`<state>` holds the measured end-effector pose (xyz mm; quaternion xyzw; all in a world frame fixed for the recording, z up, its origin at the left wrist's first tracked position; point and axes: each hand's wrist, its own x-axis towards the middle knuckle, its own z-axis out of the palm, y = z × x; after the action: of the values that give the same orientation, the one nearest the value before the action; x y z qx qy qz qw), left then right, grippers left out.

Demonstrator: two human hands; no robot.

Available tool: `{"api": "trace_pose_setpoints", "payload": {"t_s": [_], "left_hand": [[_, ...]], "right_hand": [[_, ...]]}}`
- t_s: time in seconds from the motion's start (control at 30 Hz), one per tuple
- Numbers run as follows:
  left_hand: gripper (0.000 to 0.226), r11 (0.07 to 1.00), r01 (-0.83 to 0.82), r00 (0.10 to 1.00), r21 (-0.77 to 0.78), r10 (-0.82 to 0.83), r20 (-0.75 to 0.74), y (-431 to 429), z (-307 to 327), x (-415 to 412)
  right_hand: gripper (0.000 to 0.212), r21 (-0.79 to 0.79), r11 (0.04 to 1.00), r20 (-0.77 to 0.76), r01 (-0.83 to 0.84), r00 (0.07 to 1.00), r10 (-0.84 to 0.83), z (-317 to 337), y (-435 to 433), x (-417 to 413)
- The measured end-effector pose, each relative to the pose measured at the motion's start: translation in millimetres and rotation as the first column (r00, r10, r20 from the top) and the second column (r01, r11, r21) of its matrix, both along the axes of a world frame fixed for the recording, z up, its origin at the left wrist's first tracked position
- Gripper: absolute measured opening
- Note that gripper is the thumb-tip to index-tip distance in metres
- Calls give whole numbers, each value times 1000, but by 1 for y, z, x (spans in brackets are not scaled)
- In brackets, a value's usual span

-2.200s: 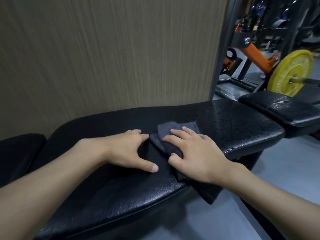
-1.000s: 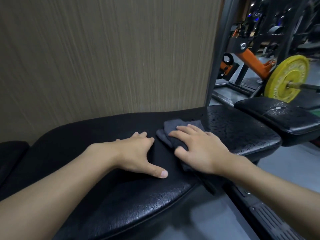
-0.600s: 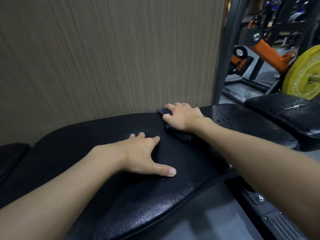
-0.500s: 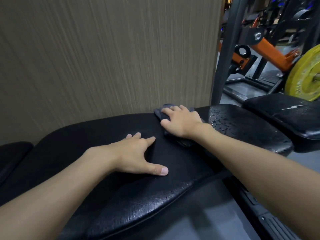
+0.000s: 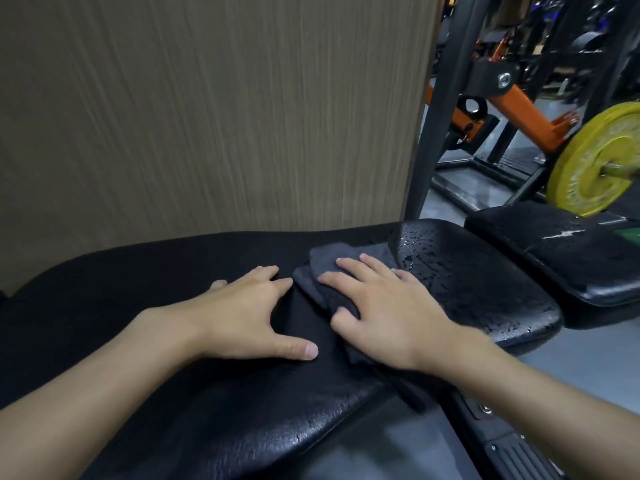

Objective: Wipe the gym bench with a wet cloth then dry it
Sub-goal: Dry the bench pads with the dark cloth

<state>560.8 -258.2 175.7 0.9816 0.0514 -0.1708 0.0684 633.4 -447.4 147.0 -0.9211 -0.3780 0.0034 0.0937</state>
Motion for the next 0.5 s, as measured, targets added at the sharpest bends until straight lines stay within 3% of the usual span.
{"api": "trace_pose_setpoints", "payload": {"t_s": [0.27, 0.5], "left_hand": [[128, 999, -19, 997, 43, 22, -75, -4, -5, 25], [138, 1000, -21, 997, 24, 23, -76, -3, -5, 28]], "right_hand": [[58, -4, 990, -91, 139, 986, -138, -1, 58, 117], [61, 12, 996, -36, 93, 995, -92, -3, 19, 68]]}}
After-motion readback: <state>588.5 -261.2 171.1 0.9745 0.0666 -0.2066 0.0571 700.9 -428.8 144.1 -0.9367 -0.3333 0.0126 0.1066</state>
